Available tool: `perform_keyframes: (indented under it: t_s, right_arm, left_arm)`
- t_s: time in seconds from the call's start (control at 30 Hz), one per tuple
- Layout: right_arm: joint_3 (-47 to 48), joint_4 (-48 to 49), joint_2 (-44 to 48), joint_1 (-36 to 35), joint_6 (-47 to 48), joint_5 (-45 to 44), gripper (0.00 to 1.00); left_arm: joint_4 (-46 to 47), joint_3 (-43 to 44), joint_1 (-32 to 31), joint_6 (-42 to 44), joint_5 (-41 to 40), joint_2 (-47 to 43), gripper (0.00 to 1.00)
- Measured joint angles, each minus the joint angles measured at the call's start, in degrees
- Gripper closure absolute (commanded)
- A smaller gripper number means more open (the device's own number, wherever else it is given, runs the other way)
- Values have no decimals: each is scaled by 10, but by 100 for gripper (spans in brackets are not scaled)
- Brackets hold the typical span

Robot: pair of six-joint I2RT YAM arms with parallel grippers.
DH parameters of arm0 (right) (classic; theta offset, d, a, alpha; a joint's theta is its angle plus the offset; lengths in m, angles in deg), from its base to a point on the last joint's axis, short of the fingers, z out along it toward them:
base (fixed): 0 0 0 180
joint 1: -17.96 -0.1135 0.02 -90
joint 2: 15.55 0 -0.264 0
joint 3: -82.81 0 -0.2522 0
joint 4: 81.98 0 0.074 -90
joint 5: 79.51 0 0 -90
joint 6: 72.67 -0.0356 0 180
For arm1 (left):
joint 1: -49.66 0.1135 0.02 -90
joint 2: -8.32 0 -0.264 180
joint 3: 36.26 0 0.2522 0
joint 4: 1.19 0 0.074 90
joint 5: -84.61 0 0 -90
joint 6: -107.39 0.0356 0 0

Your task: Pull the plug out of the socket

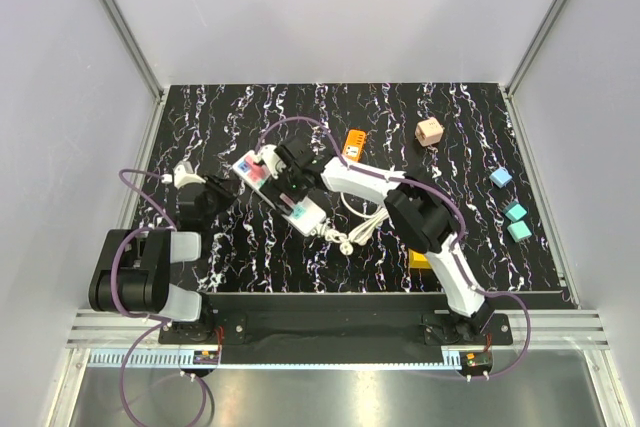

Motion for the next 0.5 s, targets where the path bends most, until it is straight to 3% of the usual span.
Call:
perform_keyframes:
  t_s: [0.17, 0.37, 0.4, 0.5]
  right_arm:
    - [-74, 4, 49, -15, 32, 5, 30]
    - [-174, 16, 115, -16, 52, 34, 13]
    - [-189, 17, 124, -16, 55, 41, 3]
    - [-202, 14, 131, -16, 58, 45, 0]
  left_arm:
    - [14, -15, 13, -4, 2, -4, 67]
    - [37, -39, 19, -9, 1, -27, 69]
    - [43, -41, 19, -11, 3, -26, 69]
    - [76, -41, 24, -17, 22, -10, 70]
